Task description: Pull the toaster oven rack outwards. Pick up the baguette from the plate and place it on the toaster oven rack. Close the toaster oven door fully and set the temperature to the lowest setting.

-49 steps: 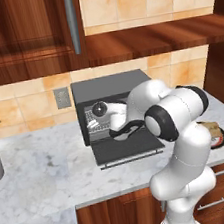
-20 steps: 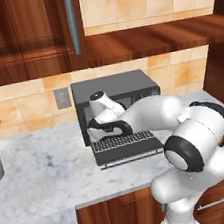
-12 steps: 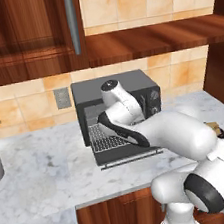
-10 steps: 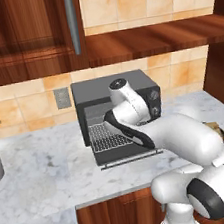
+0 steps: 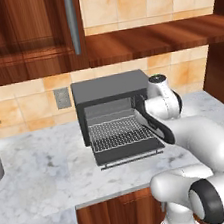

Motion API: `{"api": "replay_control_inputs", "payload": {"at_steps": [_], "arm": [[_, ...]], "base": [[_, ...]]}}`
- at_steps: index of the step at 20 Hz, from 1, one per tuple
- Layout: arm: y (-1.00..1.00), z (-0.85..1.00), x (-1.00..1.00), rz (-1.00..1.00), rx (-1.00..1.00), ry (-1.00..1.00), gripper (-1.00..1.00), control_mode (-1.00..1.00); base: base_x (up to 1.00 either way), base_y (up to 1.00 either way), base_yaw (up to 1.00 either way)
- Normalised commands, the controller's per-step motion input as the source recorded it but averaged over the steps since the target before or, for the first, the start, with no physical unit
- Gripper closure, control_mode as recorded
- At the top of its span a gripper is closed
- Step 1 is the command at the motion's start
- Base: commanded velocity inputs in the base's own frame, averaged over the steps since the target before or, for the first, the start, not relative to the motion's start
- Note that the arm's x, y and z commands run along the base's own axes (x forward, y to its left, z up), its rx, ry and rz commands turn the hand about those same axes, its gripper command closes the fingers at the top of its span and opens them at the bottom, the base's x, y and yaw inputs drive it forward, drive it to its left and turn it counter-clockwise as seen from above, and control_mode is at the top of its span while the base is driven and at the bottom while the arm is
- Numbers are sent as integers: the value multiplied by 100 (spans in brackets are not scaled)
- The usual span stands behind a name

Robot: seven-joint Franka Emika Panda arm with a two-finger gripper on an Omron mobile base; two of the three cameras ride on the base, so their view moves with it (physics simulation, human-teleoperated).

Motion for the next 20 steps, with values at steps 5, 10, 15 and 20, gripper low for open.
{"api": "replay_control_inputs", "payload": {"at_steps": [5, 10, 15, 20], "arm": [[-87, -7, 2, -17, 1, 6, -100, -100], [-79, -27, 0, -19, 3, 10, -100, -100], [-58, -27, 0, -16, 8, 7, -100, -100], [-40, -20, 7, -15, 9, 8, -100, -100]], "base": [[0, 0, 0], [0, 0, 0], [0, 0, 0], [0, 0, 0]]}}
